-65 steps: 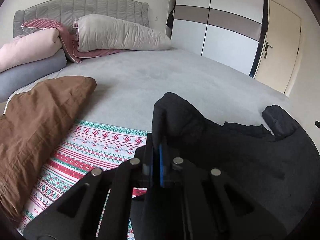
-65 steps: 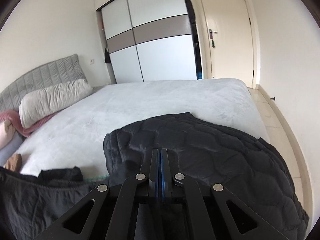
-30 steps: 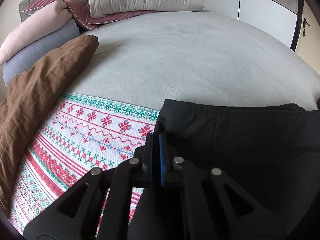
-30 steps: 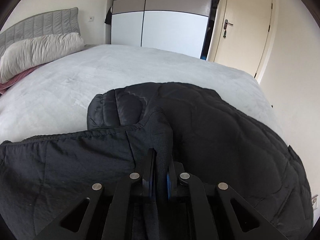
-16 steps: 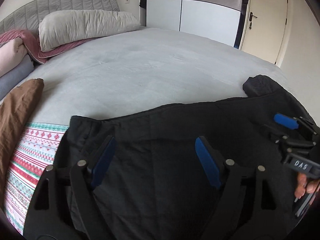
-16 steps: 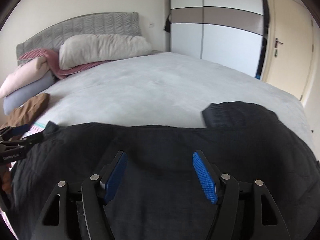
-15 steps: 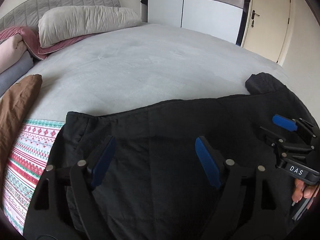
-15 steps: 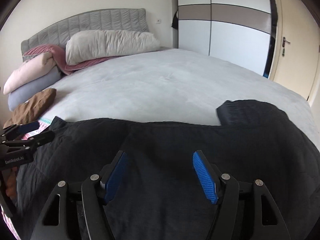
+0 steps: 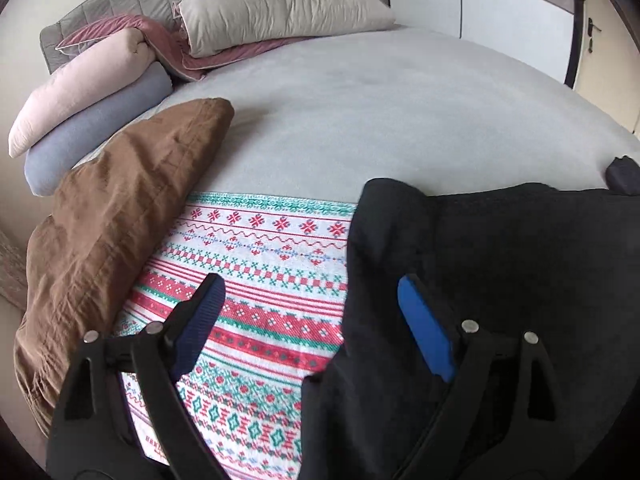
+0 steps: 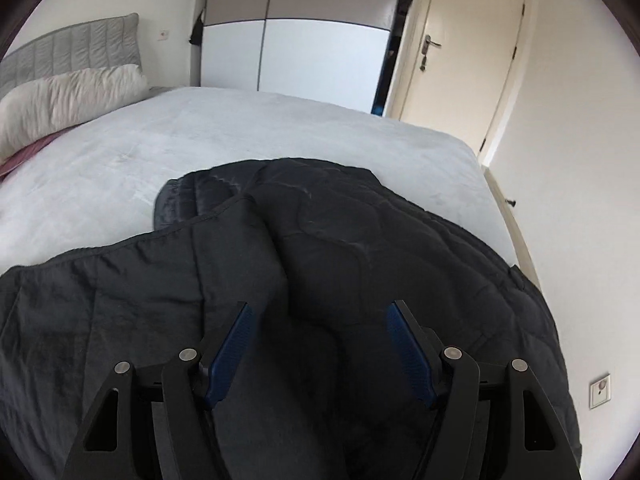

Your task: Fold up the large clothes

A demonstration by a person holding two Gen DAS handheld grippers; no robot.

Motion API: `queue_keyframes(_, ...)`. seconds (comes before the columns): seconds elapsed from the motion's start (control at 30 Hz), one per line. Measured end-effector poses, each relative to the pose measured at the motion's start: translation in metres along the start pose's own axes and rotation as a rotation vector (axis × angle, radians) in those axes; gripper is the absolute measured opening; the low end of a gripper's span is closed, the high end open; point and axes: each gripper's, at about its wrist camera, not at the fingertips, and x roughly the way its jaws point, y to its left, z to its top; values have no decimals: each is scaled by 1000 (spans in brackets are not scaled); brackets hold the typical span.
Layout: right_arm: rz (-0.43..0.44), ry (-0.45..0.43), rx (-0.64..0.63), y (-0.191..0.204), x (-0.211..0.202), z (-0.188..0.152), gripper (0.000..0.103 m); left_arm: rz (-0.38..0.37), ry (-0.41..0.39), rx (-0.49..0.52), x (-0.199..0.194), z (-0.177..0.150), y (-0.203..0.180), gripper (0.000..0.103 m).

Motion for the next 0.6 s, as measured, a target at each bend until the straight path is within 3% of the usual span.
queue_keyframes(0.13, 281, 4, -114, 63, -67, -46, 75, -212, -84, 30, -67, -40, -39, 102)
queue_keyframes(0.2, 391, 20, -159, 96, -84, -72, 76, -291, -67, 25, -75, -64, -58, 102)
queue_keyframes(0.27, 429, 42, -214, 118, -87, -94, 76, -329, -1, 16, -65, -87, -67, 102)
queue_keyframes(0.33, 402, 77, -220, 119, -78, -114, 76, -300, 84, -39, -45, -115, -57, 102)
queue_keyframes(0.4, 413, 128, -129, 88, -62, -130, 76, -282, 45, -11, -46, -140, -42, 101)
queue_keyframes(0.47, 396, 121, -36, 42, -62, -141, 74, -173, 10, 50, -63, -151, -33, 101)
queue_keyframes(0.53, 428, 109, 31, 8, -73, -146, 72, -157, 34, 24, -78, -155, -19, 101)
queue_keyframes(0.6, 370, 98, 53, -4, -94, -149, 74, -130, 75, -21, -92, -154, -9, 101)
